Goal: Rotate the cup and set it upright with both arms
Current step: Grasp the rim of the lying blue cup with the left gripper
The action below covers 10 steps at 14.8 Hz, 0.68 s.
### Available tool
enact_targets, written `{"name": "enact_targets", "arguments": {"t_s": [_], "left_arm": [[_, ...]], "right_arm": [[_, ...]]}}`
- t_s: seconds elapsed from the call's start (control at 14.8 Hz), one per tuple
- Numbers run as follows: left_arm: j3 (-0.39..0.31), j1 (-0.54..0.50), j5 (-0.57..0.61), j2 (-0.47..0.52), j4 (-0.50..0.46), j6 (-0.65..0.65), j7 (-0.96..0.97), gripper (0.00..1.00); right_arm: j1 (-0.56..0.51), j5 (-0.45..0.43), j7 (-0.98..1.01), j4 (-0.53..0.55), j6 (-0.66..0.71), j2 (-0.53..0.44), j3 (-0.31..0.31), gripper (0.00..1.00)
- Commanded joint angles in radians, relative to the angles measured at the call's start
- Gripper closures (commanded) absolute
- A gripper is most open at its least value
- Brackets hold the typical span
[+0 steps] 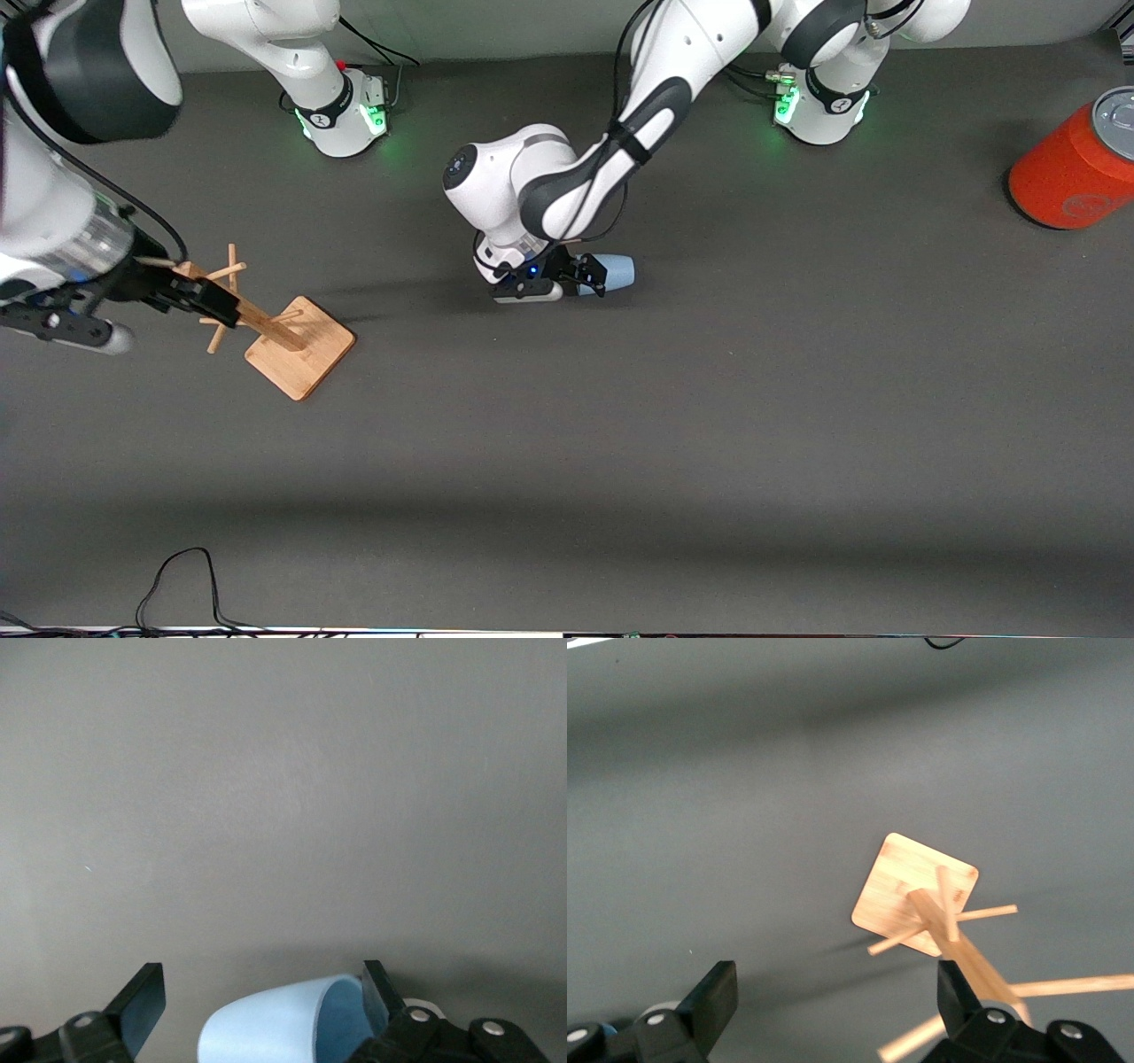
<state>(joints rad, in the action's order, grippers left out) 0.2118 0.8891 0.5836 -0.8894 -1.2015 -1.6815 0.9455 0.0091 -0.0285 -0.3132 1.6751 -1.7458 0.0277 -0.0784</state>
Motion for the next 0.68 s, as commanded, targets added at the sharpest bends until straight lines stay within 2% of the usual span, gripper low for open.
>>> {"name": "enact_targets", "arguments": {"t_s": [0.0,0.41,0.54,0.61], "left_arm": [[-0.015,0.034,0.038,-0.034,0.048,0.08,-0.173,0.02],[-0.015,0.063,0.064,-0.063,0.026,0.124,-0.24,0.09],[-0.015,0.067,0.065,-0.066,0.025,0.138,-0.266,0.23],[-0.015,0.067,0.065,-0.066,0.026,0.147,-0.308,0.44]], "right_arm": [[0.008,0.052,0.156,0.09,-0.023,-0.089,0.084,0.0],[0.011,0.051,0.181,0.126,0.014,-0.124,0.114,0.0],[0.032,0.053,0.178,0.12,0.025,-0.127,0.12,0.0],[0.043,0.052,0.177,0.12,0.028,-0.132,0.133,0.0]]}}
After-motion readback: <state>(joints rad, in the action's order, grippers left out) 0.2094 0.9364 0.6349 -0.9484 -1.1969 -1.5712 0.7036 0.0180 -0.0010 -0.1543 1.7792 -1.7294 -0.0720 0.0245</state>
